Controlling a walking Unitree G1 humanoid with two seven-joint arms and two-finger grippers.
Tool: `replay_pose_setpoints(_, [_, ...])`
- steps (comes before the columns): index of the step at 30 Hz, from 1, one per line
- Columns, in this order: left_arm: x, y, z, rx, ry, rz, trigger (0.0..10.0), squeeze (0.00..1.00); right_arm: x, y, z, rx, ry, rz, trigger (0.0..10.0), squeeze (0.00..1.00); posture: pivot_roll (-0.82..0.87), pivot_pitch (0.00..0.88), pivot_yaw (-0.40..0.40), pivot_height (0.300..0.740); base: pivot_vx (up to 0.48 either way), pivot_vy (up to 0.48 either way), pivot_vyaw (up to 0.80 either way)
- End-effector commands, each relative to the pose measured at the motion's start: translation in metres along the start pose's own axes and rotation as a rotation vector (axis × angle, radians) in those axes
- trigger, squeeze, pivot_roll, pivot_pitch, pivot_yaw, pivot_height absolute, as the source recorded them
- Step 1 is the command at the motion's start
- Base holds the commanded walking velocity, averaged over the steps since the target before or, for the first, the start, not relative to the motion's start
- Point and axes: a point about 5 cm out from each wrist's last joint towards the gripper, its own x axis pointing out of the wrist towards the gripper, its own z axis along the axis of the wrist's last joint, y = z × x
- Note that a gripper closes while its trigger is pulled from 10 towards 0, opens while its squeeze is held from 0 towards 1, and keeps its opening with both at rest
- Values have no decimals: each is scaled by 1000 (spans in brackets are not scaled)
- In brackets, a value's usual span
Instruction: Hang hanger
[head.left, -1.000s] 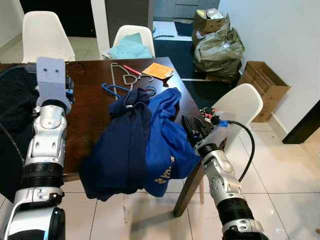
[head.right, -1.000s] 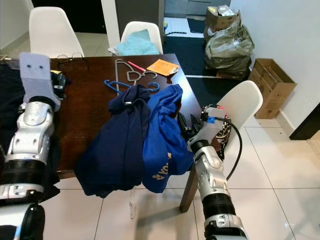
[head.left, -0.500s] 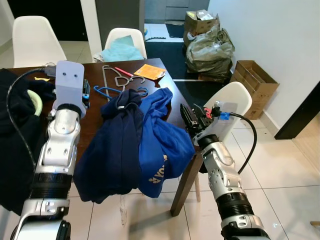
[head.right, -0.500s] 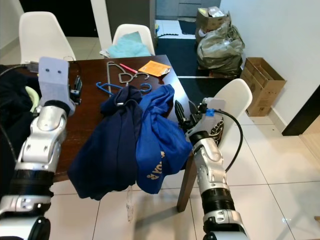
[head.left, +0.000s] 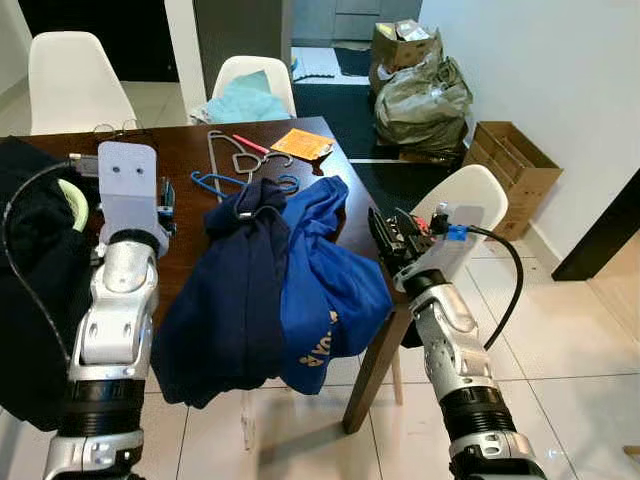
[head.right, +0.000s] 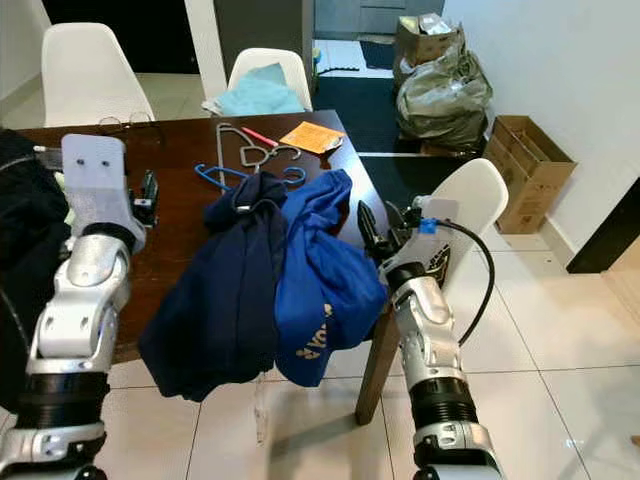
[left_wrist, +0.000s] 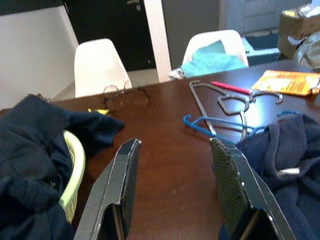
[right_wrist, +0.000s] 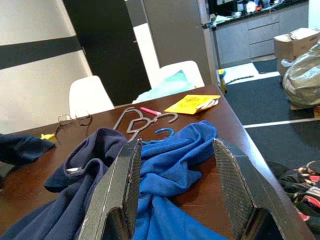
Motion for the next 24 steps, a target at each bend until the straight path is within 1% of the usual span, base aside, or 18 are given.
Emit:
replay_pose_setpoints(1, [-5, -2, -3, -6, 22, -1, 10000, 0, -1, 0, 3, 1, -6, 2, 10000, 0, -6, 79, -53, 740, 0, 368, 0])
replay_pose_setpoints(8, [-7, -4, -4, -10, 34, -9, 10000, 0, -3, 1, 1, 3, 0, 1, 10000, 0, -5, 82, -61, 740, 0, 387, 0])
replay_pose_setpoints(10, [-8, -7, -1, -23, 34, -23, 10000, 0, -3, 3, 2, -1, 2, 14, 10000, 0, -13, 96, -55, 740, 0, 459, 0])
replay_pose_setpoints(12, [-9, -8, -1, -23, 39, -27, 10000, 0, -3, 3, 2, 1, 4, 11, 10000, 0, -9, 85, -61, 740, 0, 480, 0])
replay_pose_setpoints(15, [-12, -4, -5, -20, 55, -4, 10000, 0, -5, 4, -4, 16, 21, 1, 10000, 0, 4, 88, -75, 740, 0, 480, 0])
replay_pose_setpoints(20, [-15, -2, -2, -16, 64, 0, 10000, 0, -3, 8, -5, 20, 29, 22, 10000, 0, 6, 91, -75, 740, 0, 480, 0])
replay_pose_setpoints(21, [-15, -1, -3, -14, 68, -1, 10000, 0, -2, 9, -5, 20, 29, 26, 10000, 0, 10, 98, -65, 740, 0, 480, 0])
replay_pose_setpoints(24, [-16, -1, -3, -6, 74, -9, 10000, 0, -2, 10, -4, 19, 28, 25, 10000, 0, 9, 95, -62, 740, 0, 480, 0])
